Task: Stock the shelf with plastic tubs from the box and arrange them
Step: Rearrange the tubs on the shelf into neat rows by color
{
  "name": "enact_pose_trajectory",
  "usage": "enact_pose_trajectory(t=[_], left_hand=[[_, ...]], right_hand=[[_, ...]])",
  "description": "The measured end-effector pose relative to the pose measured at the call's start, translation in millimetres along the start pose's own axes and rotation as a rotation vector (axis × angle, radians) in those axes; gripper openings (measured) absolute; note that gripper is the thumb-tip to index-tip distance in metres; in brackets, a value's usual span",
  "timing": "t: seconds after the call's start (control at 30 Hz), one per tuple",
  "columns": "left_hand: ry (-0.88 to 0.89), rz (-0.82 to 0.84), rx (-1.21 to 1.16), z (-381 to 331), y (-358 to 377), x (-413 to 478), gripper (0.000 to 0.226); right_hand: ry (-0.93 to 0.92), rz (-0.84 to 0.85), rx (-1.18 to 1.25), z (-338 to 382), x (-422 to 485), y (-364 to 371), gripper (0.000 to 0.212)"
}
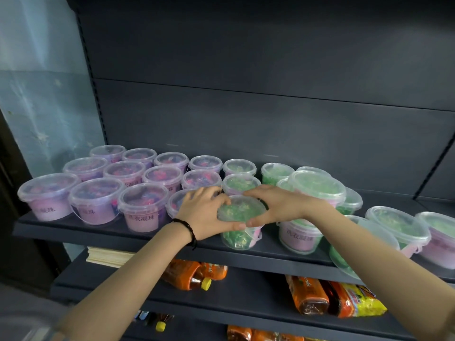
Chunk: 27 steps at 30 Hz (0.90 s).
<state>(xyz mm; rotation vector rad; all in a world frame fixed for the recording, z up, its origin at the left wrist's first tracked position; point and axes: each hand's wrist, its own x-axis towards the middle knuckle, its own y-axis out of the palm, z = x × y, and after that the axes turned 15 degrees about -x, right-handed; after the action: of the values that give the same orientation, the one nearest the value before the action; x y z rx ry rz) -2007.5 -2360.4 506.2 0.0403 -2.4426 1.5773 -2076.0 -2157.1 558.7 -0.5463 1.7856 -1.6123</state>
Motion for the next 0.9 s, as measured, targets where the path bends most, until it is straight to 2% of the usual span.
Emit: enact_pose_trajectory(t=[0.07, 0.17, 0.3, 0.43, 0.6, 0.7, 0.8, 0.9], left_hand=[[-0.009, 0.003, 0.038, 9.0, -7.6, -1.4, 0.11], [-0.074, 0.046, 0.099, 27.3, -16.4, -8.4, 0.125], [-0.076, 0.053, 0.04, 44.3, -14.2, -18.7, 0.097], [-0.051, 0.049, 0.026, 46.1, -9.5, -21.8, 0.092], [0.005, 0.08, -0.021, 51.5, -9.1, -21.2, 0.082], [0.039, 0.083, -0.033, 58.5, -10.0, -18.6, 0.062], [0.071, 0.065, -0.05, 65.5, -11.3, -18.0, 0.054], [0.098, 0.055, -0.068, 69.5, -13.2, -17.2, 0.052]], right_hand=[[-0.071, -0.007, 0.035, 1.3, 5.1, -0.9, 0.085], [-0.119, 0.058, 0.077, 2.0, 13.5, -2.5, 0.08], [-0.017, 0.053, 0.003, 6.1, 17.1, -2.0, 0.076], [0.276, 0.054, -0.214, 25.5, 18.9, -0.1, 0.088], [0.41, 0.057, -0.27, 47.8, 25.2, 0.9, 0.099], [0.354, 0.132, -0.191, 43.0, 19.9, -5.4, 0.098], [0.234, 0.174, 0.124, 32.1, 10.9, -11.3, 0.084], [0.272, 0.128, 0.106, 37.7, 10.9, -7.2, 0.082]])
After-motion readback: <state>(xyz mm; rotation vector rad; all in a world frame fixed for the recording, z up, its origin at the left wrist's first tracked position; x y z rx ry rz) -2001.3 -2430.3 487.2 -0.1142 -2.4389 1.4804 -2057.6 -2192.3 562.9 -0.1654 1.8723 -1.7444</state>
